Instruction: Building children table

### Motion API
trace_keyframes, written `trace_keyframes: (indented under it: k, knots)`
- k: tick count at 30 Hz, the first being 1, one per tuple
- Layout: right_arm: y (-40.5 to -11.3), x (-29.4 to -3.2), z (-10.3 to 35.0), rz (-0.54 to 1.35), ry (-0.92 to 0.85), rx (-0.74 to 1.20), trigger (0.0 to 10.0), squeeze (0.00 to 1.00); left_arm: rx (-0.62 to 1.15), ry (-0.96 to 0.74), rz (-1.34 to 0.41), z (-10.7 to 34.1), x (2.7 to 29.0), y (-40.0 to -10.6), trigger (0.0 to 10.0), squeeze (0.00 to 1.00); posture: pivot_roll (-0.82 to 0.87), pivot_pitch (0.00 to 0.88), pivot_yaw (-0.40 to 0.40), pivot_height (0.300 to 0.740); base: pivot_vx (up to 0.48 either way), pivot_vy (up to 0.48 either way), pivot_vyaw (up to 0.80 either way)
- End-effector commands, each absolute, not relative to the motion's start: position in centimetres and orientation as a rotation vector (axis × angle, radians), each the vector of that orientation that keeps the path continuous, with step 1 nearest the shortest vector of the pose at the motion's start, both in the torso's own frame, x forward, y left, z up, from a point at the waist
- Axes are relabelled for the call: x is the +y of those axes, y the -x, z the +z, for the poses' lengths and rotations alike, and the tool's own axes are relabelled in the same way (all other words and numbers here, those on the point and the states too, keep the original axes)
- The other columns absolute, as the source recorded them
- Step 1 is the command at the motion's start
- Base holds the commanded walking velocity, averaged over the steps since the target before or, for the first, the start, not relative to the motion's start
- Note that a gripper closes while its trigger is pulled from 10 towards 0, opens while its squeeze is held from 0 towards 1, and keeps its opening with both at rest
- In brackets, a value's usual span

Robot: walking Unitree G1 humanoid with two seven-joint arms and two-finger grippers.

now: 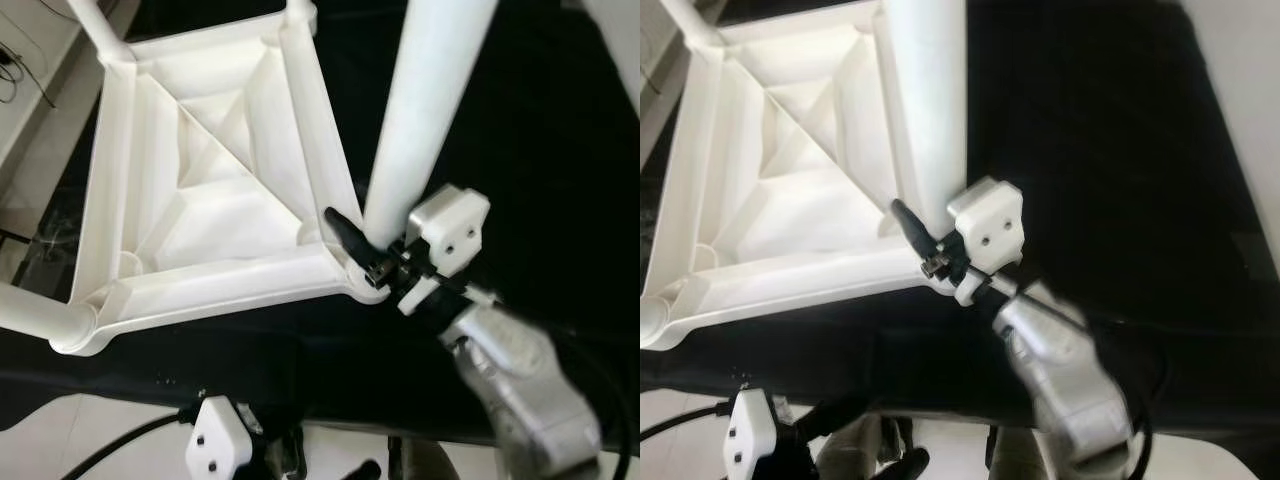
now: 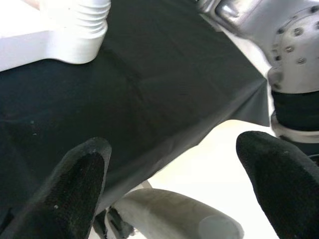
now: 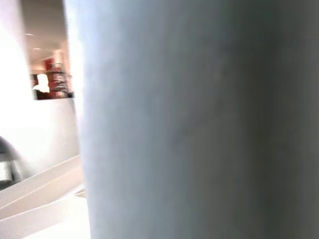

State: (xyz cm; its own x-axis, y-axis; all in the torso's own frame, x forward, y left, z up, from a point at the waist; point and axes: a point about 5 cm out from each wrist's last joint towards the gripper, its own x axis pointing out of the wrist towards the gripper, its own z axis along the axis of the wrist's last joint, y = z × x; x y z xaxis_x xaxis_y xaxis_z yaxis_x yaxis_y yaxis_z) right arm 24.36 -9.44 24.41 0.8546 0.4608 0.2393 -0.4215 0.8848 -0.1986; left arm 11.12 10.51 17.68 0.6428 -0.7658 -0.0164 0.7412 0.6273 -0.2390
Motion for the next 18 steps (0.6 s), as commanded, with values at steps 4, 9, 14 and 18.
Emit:
trace_keyframes:
  k: [4, 9, 14, 18]
  knots:
    - [-26.0, -10.2, 20.5, 0.367, 0.137, -0.068, 10.0, 0.0, 0.145, 0.217, -0.846, 17.0, 10.8, -11.5, 10.0, 0.0, 0.06, 0.339, 0.081, 0.74, 0.0, 0.0, 0.0]
    - [-25.9, -9.4, 20.5, 0.321, 0.137, -0.059, 10.0, 0.0, 0.125, 0.193, -0.825, 16.9, 11.1, -12.4, 10.0, 0.0, 0.07, 0.317, 0.078, 0.74, 0.0, 0.0, 0.0]
    - [-25.9, -9.0, 20.4, 0.284, 0.129, -0.058, 10.0, 0.0, 0.114, 0.179, -0.816, 16.6, 11.3, -13.2, 10.0, 0.0, 0.06, 0.294, 0.084, 0.74, 0.0, 0.0, 0.0]
    - [-26.1, -8.9, 20.4, 0.274, 0.126, -0.059, 10.0, 0.0, 0.113, 0.176, -0.815, 16.5, 11.5, -13.5, 10.0, 0.0, 0.06, 0.291, 0.087, 0.74, 0.0, 0.0, 0.0]
